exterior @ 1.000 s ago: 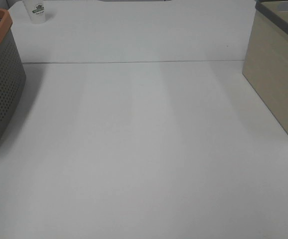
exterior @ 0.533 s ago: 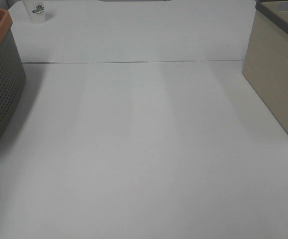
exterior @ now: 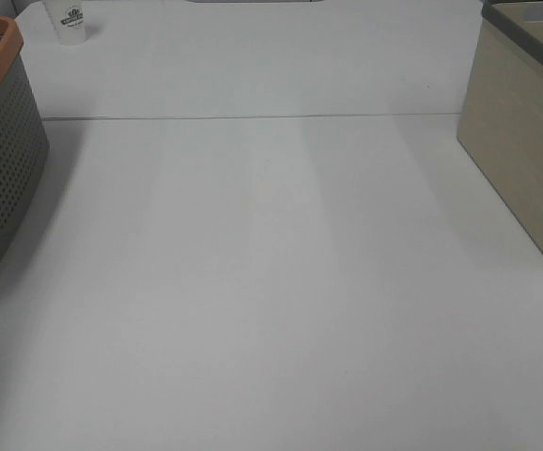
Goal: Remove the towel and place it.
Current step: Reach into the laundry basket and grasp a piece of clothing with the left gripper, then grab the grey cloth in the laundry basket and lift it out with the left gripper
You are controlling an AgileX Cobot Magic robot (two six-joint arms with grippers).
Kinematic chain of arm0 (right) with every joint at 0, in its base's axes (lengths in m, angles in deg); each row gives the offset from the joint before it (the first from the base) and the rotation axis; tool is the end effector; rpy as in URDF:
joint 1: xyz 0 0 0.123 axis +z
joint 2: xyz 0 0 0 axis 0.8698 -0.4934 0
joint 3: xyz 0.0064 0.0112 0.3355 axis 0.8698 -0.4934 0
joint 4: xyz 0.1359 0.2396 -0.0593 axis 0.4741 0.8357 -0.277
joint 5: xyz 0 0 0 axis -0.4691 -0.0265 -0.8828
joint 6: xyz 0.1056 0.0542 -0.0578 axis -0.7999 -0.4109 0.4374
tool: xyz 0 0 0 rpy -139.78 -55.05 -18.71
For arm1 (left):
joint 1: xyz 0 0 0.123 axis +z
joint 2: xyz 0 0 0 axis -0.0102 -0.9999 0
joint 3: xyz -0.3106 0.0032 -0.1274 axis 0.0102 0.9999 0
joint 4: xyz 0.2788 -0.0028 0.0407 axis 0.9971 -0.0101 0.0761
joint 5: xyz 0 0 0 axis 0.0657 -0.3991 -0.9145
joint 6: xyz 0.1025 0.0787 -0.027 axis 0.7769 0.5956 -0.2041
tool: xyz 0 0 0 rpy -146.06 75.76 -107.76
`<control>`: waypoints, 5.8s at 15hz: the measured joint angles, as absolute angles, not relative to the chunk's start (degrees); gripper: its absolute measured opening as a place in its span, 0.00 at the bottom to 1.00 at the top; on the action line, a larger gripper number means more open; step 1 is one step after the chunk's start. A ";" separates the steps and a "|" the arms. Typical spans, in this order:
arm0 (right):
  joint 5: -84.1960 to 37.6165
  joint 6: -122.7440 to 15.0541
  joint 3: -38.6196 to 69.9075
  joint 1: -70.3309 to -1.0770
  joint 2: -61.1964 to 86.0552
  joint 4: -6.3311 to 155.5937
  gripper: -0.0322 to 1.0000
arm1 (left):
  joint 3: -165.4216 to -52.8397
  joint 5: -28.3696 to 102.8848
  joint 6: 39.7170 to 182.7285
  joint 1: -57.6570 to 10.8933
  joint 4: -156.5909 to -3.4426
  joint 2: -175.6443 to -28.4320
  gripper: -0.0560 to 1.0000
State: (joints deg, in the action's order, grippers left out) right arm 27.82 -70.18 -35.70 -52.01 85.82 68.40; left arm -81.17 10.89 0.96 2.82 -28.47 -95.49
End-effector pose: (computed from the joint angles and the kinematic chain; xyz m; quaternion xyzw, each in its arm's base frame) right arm 0.0063 0.0043 0.2753 -0.1110 0.8418 0.0233 0.5278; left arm 0.2845 0.0523 0.3435 -0.3979 0.7821 -0.0258 0.4789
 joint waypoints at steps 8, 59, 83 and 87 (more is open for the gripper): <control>27.82 -70.18 -35.70 -52.01 85.82 68.40 0.75 | -82.94 22.29 -20.12 12.79 -25.72 -115.60 0.75; 27.82 -72.07 -35.70 -52.01 85.82 66.74 0.75 | -87.41 28.99 -33.24 8.89 -19.48 -123.22 0.65; 27.82 -72.18 -35.70 -52.01 85.82 66.74 0.75 | -95.61 26.24 -42.53 8.89 -17.53 -135.19 0.62; 27.82 -72.24 -35.70 -52.01 85.82 66.74 0.75 | -95.61 26.82 -42.53 8.89 -17.53 -137.83 0.60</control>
